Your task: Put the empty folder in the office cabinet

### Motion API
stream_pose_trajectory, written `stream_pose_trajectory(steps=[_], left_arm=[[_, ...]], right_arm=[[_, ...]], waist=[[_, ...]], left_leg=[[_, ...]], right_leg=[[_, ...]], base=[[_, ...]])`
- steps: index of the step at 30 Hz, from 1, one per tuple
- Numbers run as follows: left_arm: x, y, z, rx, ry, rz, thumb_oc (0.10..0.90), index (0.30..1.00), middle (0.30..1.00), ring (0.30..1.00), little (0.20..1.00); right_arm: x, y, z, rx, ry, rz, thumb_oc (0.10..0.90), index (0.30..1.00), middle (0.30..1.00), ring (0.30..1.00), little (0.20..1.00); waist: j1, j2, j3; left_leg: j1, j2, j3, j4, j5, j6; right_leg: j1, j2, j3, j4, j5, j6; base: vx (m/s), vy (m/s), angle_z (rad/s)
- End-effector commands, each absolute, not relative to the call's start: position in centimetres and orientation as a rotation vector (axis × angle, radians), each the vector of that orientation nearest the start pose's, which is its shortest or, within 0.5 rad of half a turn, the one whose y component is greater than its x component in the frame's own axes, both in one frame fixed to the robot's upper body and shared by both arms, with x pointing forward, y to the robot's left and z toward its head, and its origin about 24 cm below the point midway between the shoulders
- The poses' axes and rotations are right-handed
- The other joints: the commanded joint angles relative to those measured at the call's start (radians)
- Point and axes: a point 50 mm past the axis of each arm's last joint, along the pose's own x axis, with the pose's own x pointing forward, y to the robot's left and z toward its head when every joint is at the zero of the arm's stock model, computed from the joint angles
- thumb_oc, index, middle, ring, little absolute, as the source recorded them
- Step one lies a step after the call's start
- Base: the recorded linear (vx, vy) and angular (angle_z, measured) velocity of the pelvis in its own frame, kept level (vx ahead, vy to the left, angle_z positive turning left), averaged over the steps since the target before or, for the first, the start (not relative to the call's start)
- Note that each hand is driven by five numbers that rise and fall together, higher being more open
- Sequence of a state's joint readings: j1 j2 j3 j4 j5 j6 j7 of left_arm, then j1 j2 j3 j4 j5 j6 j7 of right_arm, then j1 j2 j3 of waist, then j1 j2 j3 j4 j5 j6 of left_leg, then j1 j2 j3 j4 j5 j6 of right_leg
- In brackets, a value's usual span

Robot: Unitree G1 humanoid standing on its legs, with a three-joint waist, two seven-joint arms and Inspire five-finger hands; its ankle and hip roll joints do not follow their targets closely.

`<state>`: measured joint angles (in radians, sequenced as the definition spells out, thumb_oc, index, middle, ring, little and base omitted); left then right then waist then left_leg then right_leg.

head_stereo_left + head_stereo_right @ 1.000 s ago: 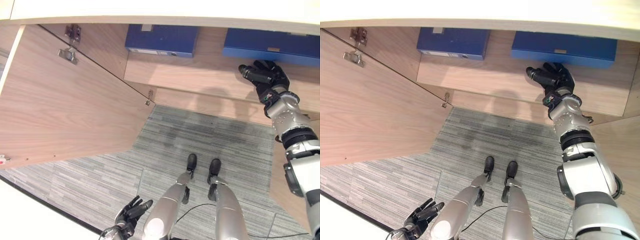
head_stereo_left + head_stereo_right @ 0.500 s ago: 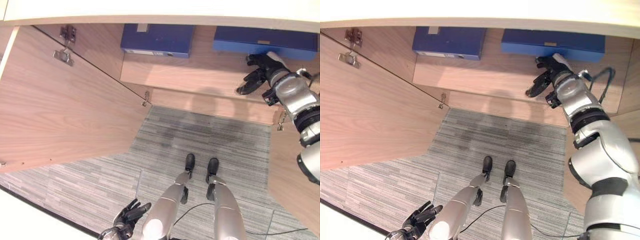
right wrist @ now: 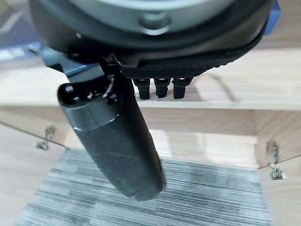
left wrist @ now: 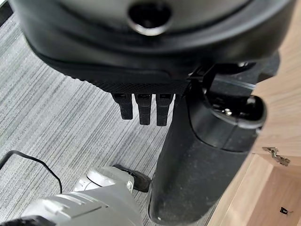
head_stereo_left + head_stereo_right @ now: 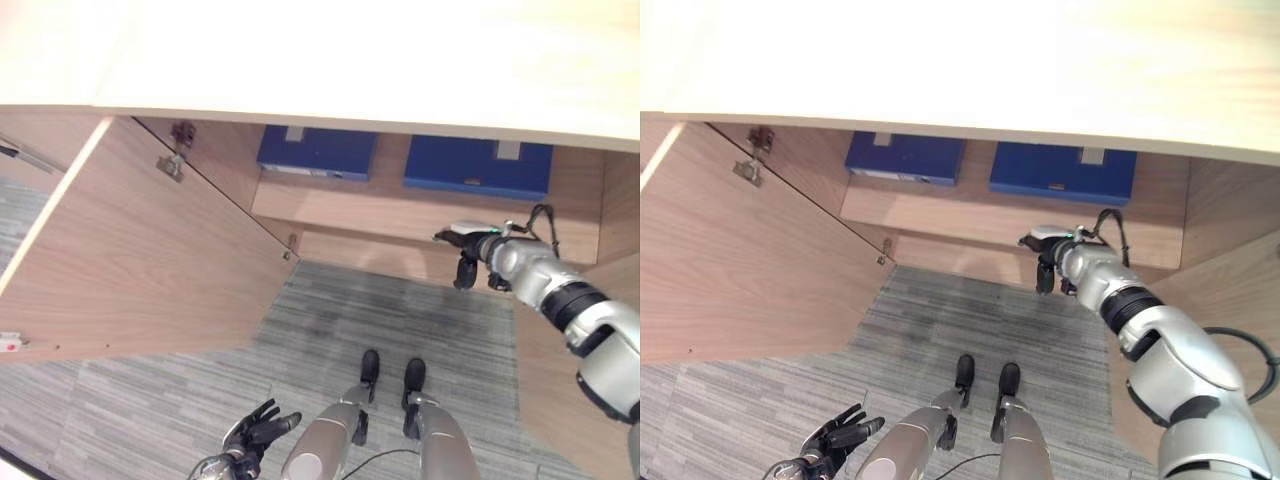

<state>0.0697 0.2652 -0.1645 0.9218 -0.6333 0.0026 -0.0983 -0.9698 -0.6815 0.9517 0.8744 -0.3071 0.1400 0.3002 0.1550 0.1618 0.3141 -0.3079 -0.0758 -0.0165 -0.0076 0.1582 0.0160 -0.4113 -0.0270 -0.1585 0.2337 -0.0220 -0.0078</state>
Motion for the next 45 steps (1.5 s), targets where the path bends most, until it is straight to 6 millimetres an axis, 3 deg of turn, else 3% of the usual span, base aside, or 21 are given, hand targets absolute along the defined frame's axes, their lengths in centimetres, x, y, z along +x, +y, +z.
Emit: stream_pose_trajectory(steps=[1,3,4,5,10,11,12,15,16,18,19,20,21,22,25,26,29,31,34,37,45], left_arm=[[9.7,24.4,-14.8,-0.203,1.063,0.235,0.8,0.9,0.9,0.9,0.9],[9.5,24.5,-14.9,-0.198,1.074,0.239,0.8,0.9,0.9,0.9,0.9],[8.6,24.7,-15.3,-0.192,1.119,0.266,0.8,0.9,0.9,0.9,0.9],[8.6,24.6,-15.3,-0.192,1.119,0.266,0.8,0.9,0.9,0.9,0.9],[7.6,25.0,-15.8,-0.186,1.167,0.32,0.8,0.9,0.9,0.9,0.9],[5.9,25.3,-16.1,-0.153,1.238,0.341,0.8,0.9,0.9,0.9,0.9],[5.9,25.3,-16.1,-0.152,1.238,0.341,0.8,0.9,0.9,0.9,0.9],[4.5,24.8,-16.6,-0.072,1.322,0.285,0.8,0.9,0.9,0.9,0.9],[4.5,24.8,-16.6,-0.071,1.322,0.285,0.8,0.9,0.9,0.9,0.9],[5.2,24.9,-16.6,0.043,1.334,0.244,0.8,0.9,0.9,0.9,0.9],[6.2,24.7,-16.5,0.092,1.313,0.219,0.8,0.9,0.9,0.9,0.9],[6.2,24.7,-16.5,0.092,1.313,0.219,0.8,0.9,0.9,0.9,0.9],[9.1,24.8,-15.9,0.167,1.24,0.188,0.8,0.9,0.9,0.9,0.9],[9.1,24.8,-15.9,0.167,1.239,0.188,0.8,0.9,0.9,0.9,0.9],[10.5,25.3,-15.4,0.227,1.216,0.202,0.8,0.9,0.9,0.9,0.9],[10.6,24.4,-15.6,0.22,1.207,0.176,0.8,0.9,0.9,0.9,0.9],[10.7,23.8,-15.7,0.262,1.202,0.127,0.8,0.9,0.9,0.9,0.9],[10.7,23.6,-15.8,0.276,1.217,0.102,0.8,0.9,0.9,0.9,0.9],[9.9,23.7,-16.1,0.271,1.25,0.119,0.8,0.9,0.9,0.9,0.9],[9.0,23.7,-16.3,0.242,1.283,0.144,0.8,0.9,0.9,0.9,0.9],[7.7,24.6,-16.3,0.222,1.321,0.192,0.8,0.9,0.9,0.9,0.9]], right_arm=[[32.4,-24.1,0.2,-1.589,0.864,0.762,0.8,0.9,0.9,0.9,0.9],[31.9,-23.8,-0.5,-1.584,0.868,0.788,0.8,0.9,0.9,0.9,0.9],[30.7,-21.9,-2.1,-1.501,0.814,0.859,0.8,0.9,0.9,0.9,0.9],[30.7,-21.9,-2.1,-1.501,0.814,0.858,0.8,0.9,0.9,0.9,0.9],[30.4,-19.0,-2.3,-1.167,0.648,0.785,0.8,0.9,0.9,0.9,0.9],[30.3,-18.2,-1.5,-0.761,0.519,0.61,0.8,0.9,0.9,0.9,0.9],[30.3,-18.2,-1.5,-0.761,0.519,0.609,0.8,0.9,0.9,0.9,0.9],[28.6,-21.1,-2.6,-0.422,0.474,0.25,0.8,0.9,0.9,0.9,0.9],[28.5,-21.1,-2.6,-0.422,0.474,0.25,0.8,0.9,0.9,0.9,0.9],[25.5,-22.8,-4.7,-0.259,0.516,0.05,0.8,0.9,0.9,0.9,0.9],[23.4,-23.2,-6.3,-0.244,0.573,-0.004,0.8,0.9,0.9,0.9,0.9],[23.4,-23.2,-6.3,-0.244,0.573,-0.004,0.8,0.9,0.9,0.9,0.9],[20.6,-23.2,-8.7,-0.272,0.684,-0.03,0.8,0.9,0.9,0.9,0.9],[20.7,-23.2,-8.7,-0.272,0.684,-0.03,0.8,0.9,0.9,0.9,0.9],[16.7,-24.1,-11.0,-0.315,0.837,-0.082,0.8,0.9,0.9,0.9,0.9],[14.1,-24.7,-12.8,-0.312,0.969,-0.133,0.8,0.9,0.9,0.9,0.9],[10.5,-24.9,-14.8,-0.44,1.159,-0.09,0.8,0.9,0.9,0.9,0.9],[7.3,-24.7,-16.1,-0.358,1.311,-0.139,0.8,0.9,0.9,0.9,0.9],[7.1,-24.6,-16.3,-0.306,1.312,-0.182,0.8,0.9,0.9,0.9,0.9],[7.8,-25.8,-15.7,-0.176,1.239,-0.338,0.8,0.9,0.9,0.9,0.9],[4.8,-31.1,-14.3,-0.138,1.275,-0.634,0.8,0.9,0.9,0.9,0.9]], waist=[[0.024,-0.025,0.018],[0.023,-0.028,0.01],[0.01,-0.041,-0.016],[0.01,-0.041,-0.017],[-0.026,-0.071,-0.054],[-0.059,-0.098,-0.091],[-0.058,-0.099,-0.093],[-0.099,-0.12,-0.147],[-0.098,-0.12,-0.149],[-0.134,-0.133,-0.189],[-0.154,-0.142,-0.21],[-0.153,-0.142,-0.21],[-0.192,-0.158,-0.233],[-0.191,-0.158,-0.235],[-0.221,-0.172,-0.265],[-0.237,-0.179,-0.267],[-0.247,-0.187,-0.274],[-0.272,-0.199,-0.278],[-0.288,-0.206,-0.28],[-0.311,-0.21,-0.282],[-0.338,-0.21,-0.285]], left_leg=[[0.039,-0.044,-0.078,-0.07,-0.074,-0.019],[0.046,-0.044,-0.076,-0.073,-0.075,-0.018],[0.08,-0.043,-0.071,-0.079,-0.082,-0.014],[0.077,-0.043,-0.071,-0.08,-0.079,-0.014],[0.127,-0.036,-0.05,-0.08,-0.091,-0.01],[0.172,-0.03,-0.025,-0.08,-0.108,-0.006],[0.169,-0.03,-0.025,-0.08,-0.107,-0.006],[0.226,-0.022,0.014,-0.08,-0.136,0.004],[0.223,-0.022,0.014,-0.08,-0.135,0.005],[0.261,-0.017,0.042,-0.08,-0.157,0.011],[0.275,-0.013,0.055,-0.08,-0.166,0.013],[0.275,-0.013,0.055,-0.08,-0.166,0.013],[0.292,-0.008,0.08,-0.08,-0.181,0.013],[0.289,-0.008,0.081,-0.08,-0.18,0.013],[0.298,-0.004,0.111,-0.08,-0.193,0.015],[0.306,-0.002,0.126,-0.08,-0.198,0.018],[0.311,0.001,0.151,-0.08,-0.204,0.021],[0.323,0.006,0.194,-0.08,-0.214,0.027],[0.333,0.01,0.227,-0.08,-0.224,0.031],[0.347,0.013,0.255,-0.08,-0.233,0.035],[0.362,0.013,0.275,-0.08,-0.253,0.037]], right_leg=[[0.121,-0.062,-0.052,-0.195,0.034,0.089],[0.128,-0.062,-0.049,-0.201,0.035,0.089],[0.164,-0.06,-0.04,-0.216,0.033,0.092],[0.162,-0.06,-0.04,-0.218,0.037,0.093],[0.212,-0.051,-0.02,-0.239,0.045,0.098],[0.249,-0.045,-0.002,-0.247,0.051,0.106],[0.246,-0.045,-0.002,-0.247,0.053,0.106],[0.288,-0.037,0.028,-0.255,0.058,0.117],[0.285,-0.037,0.028,-0.256,0.059,0.117],[0.312,-0.033,0.051,-0.259,0.06,0.121],[0.319,-0.03,0.063,-0.262,0.062,0.123],[0.319,-0.03,0.063,-0.262,0.062,0.123],[0.326,-0.024,0.083,-0.27,0.07,0.127],[0.323,-0.024,0.084,-0.27,0.071,0.127],[0.319,-0.019,0.111,-0.277,0.081,0.133],[0.318,-0.013,0.133,-0.274,0.088,0.137],[0.31,-0.007,0.156,-0.276,0.097,0.142],[0.299,0.001,0.194,-0.274,0.112,0.15],[0.292,0.008,0.224,-0.271,0.118,0.158],[0.288,0.017,0.249,-0.258,0.116,0.161],[0.286,0.02,0.261,-0.248,0.11,0.163]], base=[[-0.01,0.06,-0.09],[-0.01,0.06,-0.01],[-0.02,0.062,0.05],[-0.04,0.106,-0.02],[0.01,0.081,-0.17],[0.03,0.103,-0.24],[0.05,0.141,-0.38],[0.07,0.123,-0.83],[0.09,0.099,-0.59],[0.13,0.118,-0.39],[0.08,0.077,-0.28],[0.11,0.076,-0.29],[0.06,0.032,-0.39],[0.08,0.043,-0.56],[0.04,0.047,-0.53],[0.01,0.059,-0.4],[0.01,0.054,-0.69],[-0.01,0.069,-0.57],[0.0,0.056,-0.4],[0.02,0.034,-0.56],[0.01,0.005,-0.1]])
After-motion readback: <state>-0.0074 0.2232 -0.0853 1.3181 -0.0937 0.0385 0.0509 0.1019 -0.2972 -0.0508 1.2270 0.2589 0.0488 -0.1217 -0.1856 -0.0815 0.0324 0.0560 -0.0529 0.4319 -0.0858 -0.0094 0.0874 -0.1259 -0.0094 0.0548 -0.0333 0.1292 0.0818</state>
